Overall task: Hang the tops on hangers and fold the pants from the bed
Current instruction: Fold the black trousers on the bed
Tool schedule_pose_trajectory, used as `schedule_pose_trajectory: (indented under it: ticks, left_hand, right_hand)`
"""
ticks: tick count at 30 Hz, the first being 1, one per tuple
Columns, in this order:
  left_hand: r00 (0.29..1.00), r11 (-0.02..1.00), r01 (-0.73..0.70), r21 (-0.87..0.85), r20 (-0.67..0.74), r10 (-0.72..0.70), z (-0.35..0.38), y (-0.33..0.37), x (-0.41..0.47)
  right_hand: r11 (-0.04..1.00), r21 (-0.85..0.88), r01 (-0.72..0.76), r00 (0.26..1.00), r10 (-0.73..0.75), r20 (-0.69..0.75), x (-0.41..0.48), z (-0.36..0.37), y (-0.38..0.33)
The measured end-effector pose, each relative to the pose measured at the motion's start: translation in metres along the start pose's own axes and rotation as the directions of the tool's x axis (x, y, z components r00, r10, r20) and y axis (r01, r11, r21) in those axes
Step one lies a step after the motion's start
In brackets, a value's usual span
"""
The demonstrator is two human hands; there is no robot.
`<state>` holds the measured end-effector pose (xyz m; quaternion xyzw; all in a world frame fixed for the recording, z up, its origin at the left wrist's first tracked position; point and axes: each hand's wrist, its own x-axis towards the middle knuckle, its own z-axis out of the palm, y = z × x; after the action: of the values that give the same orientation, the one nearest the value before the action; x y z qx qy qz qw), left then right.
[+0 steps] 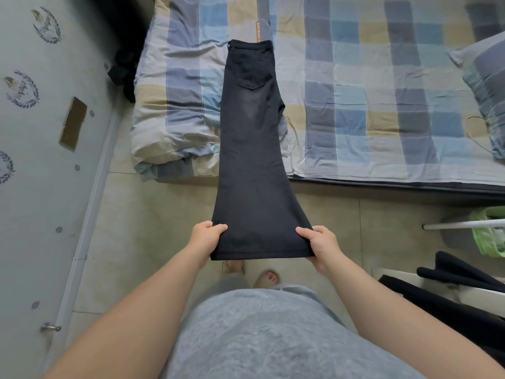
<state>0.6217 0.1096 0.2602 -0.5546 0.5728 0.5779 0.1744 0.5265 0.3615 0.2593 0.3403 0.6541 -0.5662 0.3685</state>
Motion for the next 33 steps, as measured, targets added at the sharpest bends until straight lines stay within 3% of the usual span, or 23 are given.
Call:
schedule_pose_trajectory:
  ticks: [7, 13, 22, 33]
  left_hand:
    - [0.99, 0.99, 0.141, 0.025, 0.01, -0.141, 0.005, -0.024, -0.021]
    - [0.991, 0.986, 0.129, -0.1, 0.03, -0.127, 0.012, 0.024, -0.009]
    - [0.992, 0.932, 0.125, -0.34, 0.074, -0.106, 0.02, 0.174, 0.065]
    - [0.973, 0.871, 0.231, -0.433, 0.129, -0.194, 0.011, 0.379, 0.213]
  right_hand:
    - [0.988, -0.017, -0.154, 0.986, 0.155, 0.067, -0.01, -0.023, 0.027]
    - [0.985, 0.036, -0.169, 0.986, 0.168, 0.022, -0.003, -0.013, -0.023]
    - [0.985, 0.156, -0.075, 0.997, 0.075, 0.003, 0.057, 0.046, -0.165]
    - [0.961, 0.233, -0.145, 0.986, 0.16, -0.046, 0.184, 0.167, -0.364]
